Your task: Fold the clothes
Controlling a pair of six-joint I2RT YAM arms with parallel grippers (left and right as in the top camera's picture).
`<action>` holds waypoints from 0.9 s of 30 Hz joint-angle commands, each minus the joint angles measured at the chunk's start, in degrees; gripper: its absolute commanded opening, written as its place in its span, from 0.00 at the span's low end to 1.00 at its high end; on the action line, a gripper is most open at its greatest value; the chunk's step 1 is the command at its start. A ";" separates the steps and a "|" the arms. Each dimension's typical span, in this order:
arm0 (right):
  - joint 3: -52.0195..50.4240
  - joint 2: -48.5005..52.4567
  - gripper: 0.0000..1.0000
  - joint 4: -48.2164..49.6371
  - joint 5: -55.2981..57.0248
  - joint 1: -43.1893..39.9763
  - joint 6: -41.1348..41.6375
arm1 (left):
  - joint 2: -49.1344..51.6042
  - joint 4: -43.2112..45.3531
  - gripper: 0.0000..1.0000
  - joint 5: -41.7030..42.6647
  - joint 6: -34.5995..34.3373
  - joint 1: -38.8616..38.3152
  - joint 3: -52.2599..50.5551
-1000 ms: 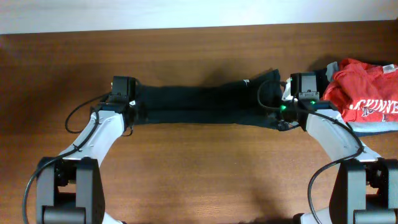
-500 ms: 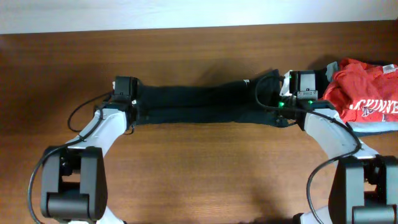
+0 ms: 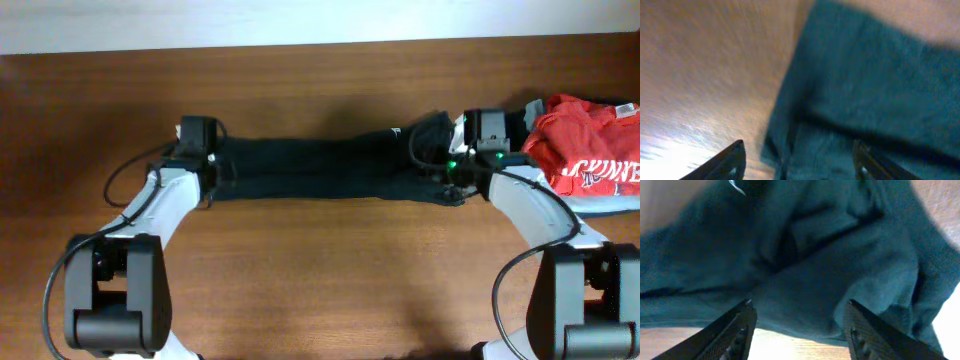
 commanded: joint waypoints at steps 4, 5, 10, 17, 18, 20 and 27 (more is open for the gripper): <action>6.21 -2.84 0.66 -2.91 -0.55 -0.35 -2.10 | 0.48 -0.52 0.73 1.29 1.88 1.62 4.33; 6.21 -2.84 0.66 -3.28 -0.55 -0.35 -2.10 | 0.48 -0.79 0.73 2.27 2.12 1.66 4.33; 6.21 -2.84 0.67 -6.12 -0.59 -0.35 -2.10 | 0.50 -4.15 0.74 6.78 3.82 1.66 4.33; 6.21 -2.84 0.69 -8.72 -1.18 -0.37 -2.75 | 0.50 -4.83 0.79 7.19 8.81 3.63 4.33; 6.21 -2.84 0.69 -9.14 -1.18 -0.37 -2.80 | 0.50 -5.11 0.81 7.23 8.81 4.48 4.33; 6.21 -2.84 0.70 -9.81 -1.18 -0.35 -3.61 | 0.57 -5.44 0.87 9.03 10.38 6.05 4.33; 6.21 -2.84 0.70 -10.82 -1.18 -0.37 -3.56 | 3.43 -4.87 0.99 18.47 21.44 9.75 4.33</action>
